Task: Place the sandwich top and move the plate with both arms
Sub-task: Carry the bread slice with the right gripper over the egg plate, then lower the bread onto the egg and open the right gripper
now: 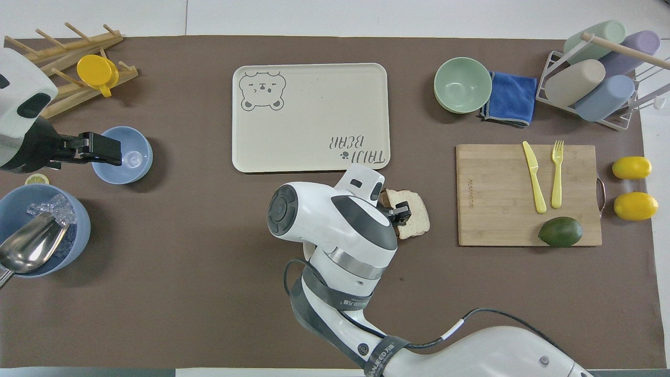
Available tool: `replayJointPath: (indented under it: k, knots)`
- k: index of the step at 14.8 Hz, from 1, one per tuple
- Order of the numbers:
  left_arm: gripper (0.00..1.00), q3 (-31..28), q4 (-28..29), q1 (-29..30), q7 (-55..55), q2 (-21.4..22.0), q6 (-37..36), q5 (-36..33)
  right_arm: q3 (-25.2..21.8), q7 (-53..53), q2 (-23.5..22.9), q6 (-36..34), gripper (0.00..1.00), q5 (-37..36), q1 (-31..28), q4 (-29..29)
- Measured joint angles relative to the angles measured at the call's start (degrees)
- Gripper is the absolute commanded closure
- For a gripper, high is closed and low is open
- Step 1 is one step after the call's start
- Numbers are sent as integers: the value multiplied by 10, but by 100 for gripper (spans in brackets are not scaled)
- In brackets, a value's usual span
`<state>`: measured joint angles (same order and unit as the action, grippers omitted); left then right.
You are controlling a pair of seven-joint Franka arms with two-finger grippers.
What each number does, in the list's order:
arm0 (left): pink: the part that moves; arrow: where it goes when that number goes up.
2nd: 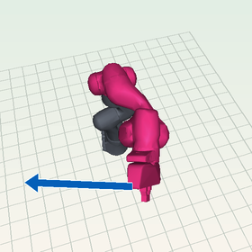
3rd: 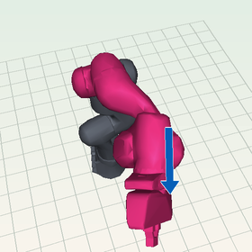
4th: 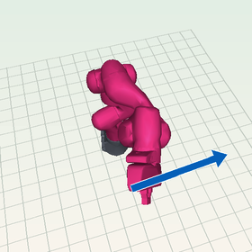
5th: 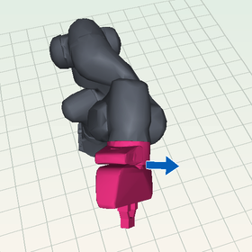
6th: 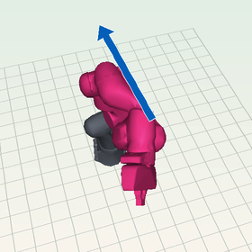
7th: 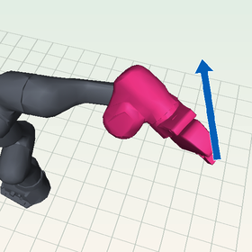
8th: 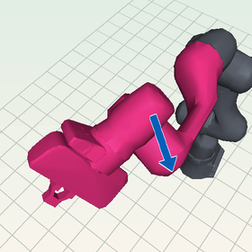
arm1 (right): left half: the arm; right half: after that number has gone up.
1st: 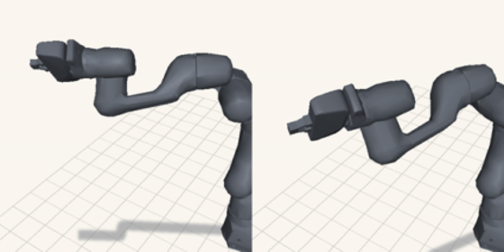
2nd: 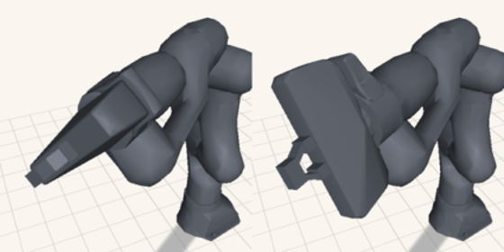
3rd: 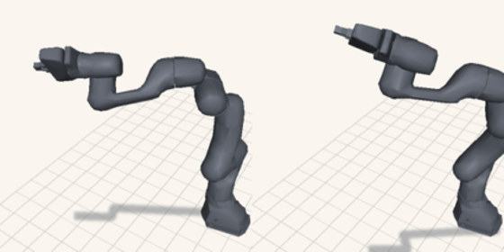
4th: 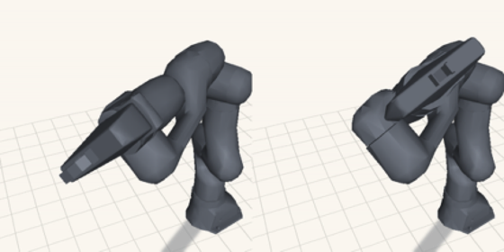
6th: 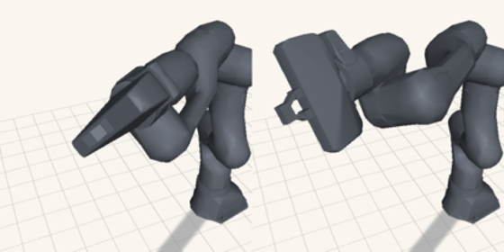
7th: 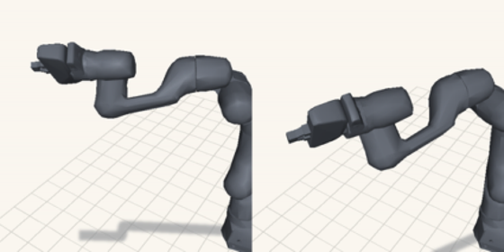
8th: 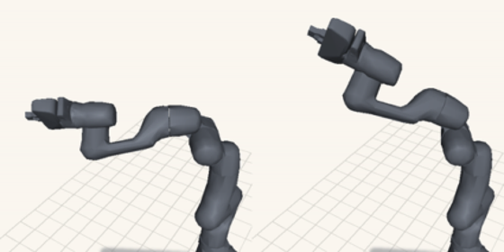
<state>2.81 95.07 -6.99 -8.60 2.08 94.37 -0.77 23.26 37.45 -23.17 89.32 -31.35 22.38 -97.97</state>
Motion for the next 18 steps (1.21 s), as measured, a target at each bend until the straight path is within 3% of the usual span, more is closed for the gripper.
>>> replayJointPath:
  k: [13, 14, 16, 18]
  knots:
    - [0, 0, 0, 0, 0, 0, 0, 0, 2, 106, -9, 99, 100, 78, 62, 2]
    - [0, 0, 0, 0, 0, 0, 0, 0, 1, 106, -9, 101, 97, 84, 61, 2]
    - [0, 0, 0, 0, 0, 0, 0, 0, 1, 106, -9, 109, 42, 96, 57, 2]
    - [0, 0, 0, 0, 0, 0, 0, 0, 0, 106, -10, 111, 16, 101, 55, 3]
